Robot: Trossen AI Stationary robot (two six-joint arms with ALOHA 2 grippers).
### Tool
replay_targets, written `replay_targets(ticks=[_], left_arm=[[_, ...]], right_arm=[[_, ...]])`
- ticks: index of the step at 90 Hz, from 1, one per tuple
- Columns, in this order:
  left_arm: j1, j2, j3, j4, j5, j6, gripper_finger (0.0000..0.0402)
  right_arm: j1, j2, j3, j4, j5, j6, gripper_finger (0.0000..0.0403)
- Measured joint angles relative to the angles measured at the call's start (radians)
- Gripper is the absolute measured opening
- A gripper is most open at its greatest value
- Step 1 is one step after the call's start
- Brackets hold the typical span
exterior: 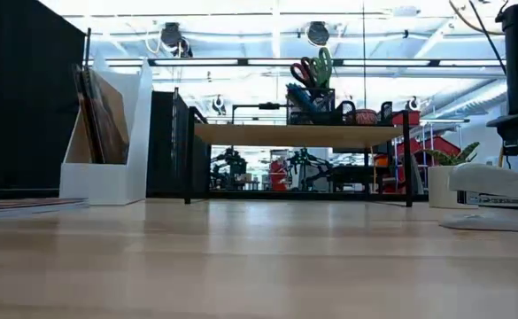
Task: Stock shelves
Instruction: Put the brown book into the white bookshelf
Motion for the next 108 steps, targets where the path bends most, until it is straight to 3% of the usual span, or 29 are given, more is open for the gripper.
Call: replay_targets(ticks=[20, 33, 51, 76, 95, 108], left_arm=[[0.002, -0.014, 0.0, 0.111, -0.001, 0.133, 0.0061], [0.022, -0.022, 0.0, 0.187, -0.018, 0.127, 0.0063], [0.06, -0.056, 0.0, 0.25, -0.018, 0.177, 0.011], [0.075, -0.061, 0.0, 0.484, 0.013, 0.41, 0.018], [0.075, -0.039, 0.0, 0.591, 0.103, 0.502, 0.0184], [0.076, -0.029, 0.0, 0.624, 0.109, 0.535, 0.0184]], right_arm=[[-0.002, -0.011, 0.0, 0.337, -0.057, -0.396, 0.0], [0.002, -0.011, 0.0, 0.579, -0.055, -0.681, 0.0], [0.007, -0.011, 0.0, 0.876, -0.117, -0.99, 0.0], [-0.036, -0.011, 0.0, 0.96, -0.354, -1.03, 0.0], [-0.074, -0.011, 0.0, 0.996, -0.406, -1.031, 0.0], [-0.09, -0.011, 0.0, 0.978, -0.475, -0.986, 0.0]])
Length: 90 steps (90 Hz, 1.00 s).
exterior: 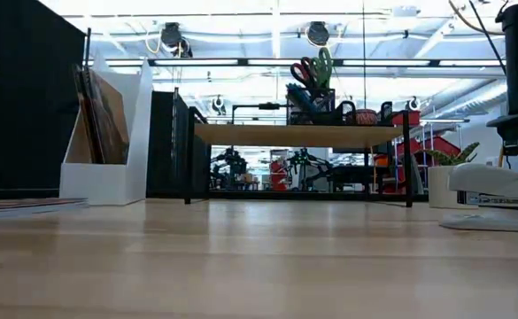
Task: Stock shelves
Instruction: Put the brown book into the white bookshelf
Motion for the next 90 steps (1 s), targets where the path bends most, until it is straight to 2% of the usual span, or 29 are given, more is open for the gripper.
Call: replay_targets(ticks=[21, 36, 52, 63, 79, 90], left_arm=[[0.026, 0.016, 0.0, 0.089, 0.002, 0.085, 0.0184], [0.026, 0.02, 0.0, 0.154, 0.059, 0.129, 0.0184], [0.026, 0.033, 0.0, 0.193, 0.062, 0.176, 0.0178], [0.026, 0.035, 0.0, 0.19, 0.062, 0.181, 0.0136], [0.025, 0.035, 0.0, 0.188, 0.066, 0.225, 0.002], [0.026, 0.035, 0.0, 0.18, 0.051, 0.226, 0.0011]], right_arm=[[-0.006, 0.0, 0.0, -0.013, -0.007, 0.023, 0.0], [-0.02, 0.0, 0.0, -0.053, -0.008, 0.056, 0.0], [-0.036, 0.0, 0.0, -0.098, -0.009, 0.108, 0.0], [-0.038, 0.0, 0.0, -0.102, -0.01, 0.109, 0.0003], [-0.05, 0.0, 0.0, -0.114, 0.004, 0.123, 0.0028], [-0.051, 0.0, 0.001, -0.128, 0.083, 0.117, 0.0046]])
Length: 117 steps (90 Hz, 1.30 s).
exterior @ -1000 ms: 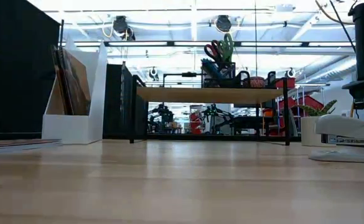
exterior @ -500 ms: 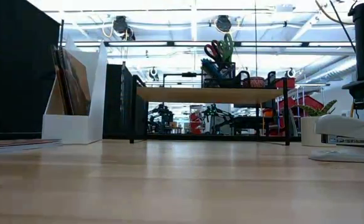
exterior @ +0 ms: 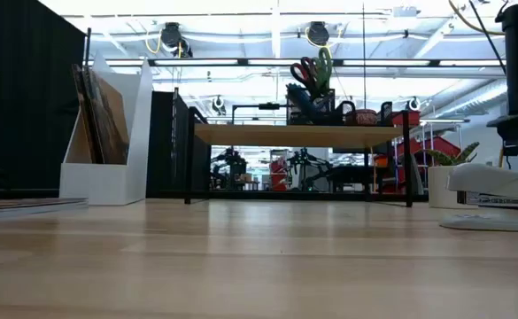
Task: Stock shelves
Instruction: Put the brown book into the white bookshelf
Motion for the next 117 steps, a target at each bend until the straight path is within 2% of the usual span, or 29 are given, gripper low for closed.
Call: replay_targets(ticks=[19, 37, 44, 54, 61, 79, 85, 117], left_arm=[[0.0, -0.014, 0.0, -0.121, -0.092, -0.067, 0.0004], [0.0, -0.048, 0.0, -0.343, -0.108, -0.25, 0.0002], [0.0, -0.047, 0.0, -0.424, -0.107, -0.316, 0.0002], [0.0, -0.035, 0.0, -0.526, -0.09, -0.397, 0.0001], [0.0, -0.011, 0.0, -0.585, -0.082, -0.434, 0.0001], [0.0, 0.027, 0.0, -0.648, -0.082, -0.488, 0.0], [0.0, 0.032, 0.0, -0.663, -0.082, -0.499, 0.0], [0.0, 0.034, 0.0, -0.677, -0.052, -0.5, 0.0]], right_arm=[[0.038, 0.0, 0.0, -0.005, 0.299, -0.115, 0.0099], [0.094, 0.0, 0.0, -0.002, 0.496, -0.181, 0.0155], [0.107, 0.0, 0.0, -0.024, 0.525, -0.152, 0.017], [0.103, 0.0, 0.0, -0.116, 0.502, -0.031, 0.0183], [0.082, 0.0, 0.0, -0.224, 0.441, 0.121, 0.0185], [0.006, 0.001, 0.0, -0.504, 0.087, 0.558, 0.0185], [-0.024, 0.009, 0.0, -0.544, 0.011, 0.657, 0.0185], [-0.108, 0.084, 0.0, -0.547, -0.043, 0.71, 0.018]])
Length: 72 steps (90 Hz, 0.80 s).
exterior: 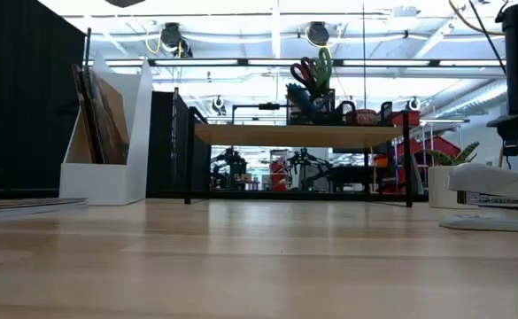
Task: Stock shelves
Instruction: Put the brown book into the white bookshelf
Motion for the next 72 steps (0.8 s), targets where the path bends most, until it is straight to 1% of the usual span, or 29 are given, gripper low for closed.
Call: replay_targets(ticks=[8, 14, 24, 31, 35, 41, 48, 72], left_arm=[[0.0, 0.0, 0.0, -0.01, 0.012, 0.0, 0.0], [0.0, 0.0, 0.0, -0.024, 0.009, 0.0, 0.0], [0.001, 0.0, 0.0, -0.051, -0.003, -0.001, 0.0011], [0.001, 0.0, 0.0, -0.056, -0.009, -0.013, 0.0027], [0.001, -0.002, 0.0, -0.058, -0.011, -0.031, 0.0038], [0.001, -0.001, 0.0, -0.068, -0.033, -0.087, 0.0053], [0.001, -0.001, 0.0, -0.12, -0.071, -0.16, 0.0072], [0.0, -0.006, 0.001, -0.381, -0.065, -0.43, 0.0156]], right_arm=[[-0.018, 0.008, 0.0, 0.015, -0.017, -0.032, 0.0161], [-0.028, 0.008, 0.0, 0.016, -0.025, -0.04, 0.0138], [-0.05, 0.008, 0.0, 0.012, -0.034, -0.052, 0.0078], [-0.07, 0.008, 0.0, 0.011, -0.071, -0.069, 0.0027], [-0.08, 0.008, 0.0, 0.01, -0.095, -0.069, 0.0012], [-0.095, 0.008, 0.0, 0.007, -0.108, -0.055, 0.0011], [-0.113, 0.008, 0.0, 0.005, -0.103, -0.049, 0.0009], [-0.172, 0.025, -0.002, -0.002, -0.095, -0.003, 0.0003]])
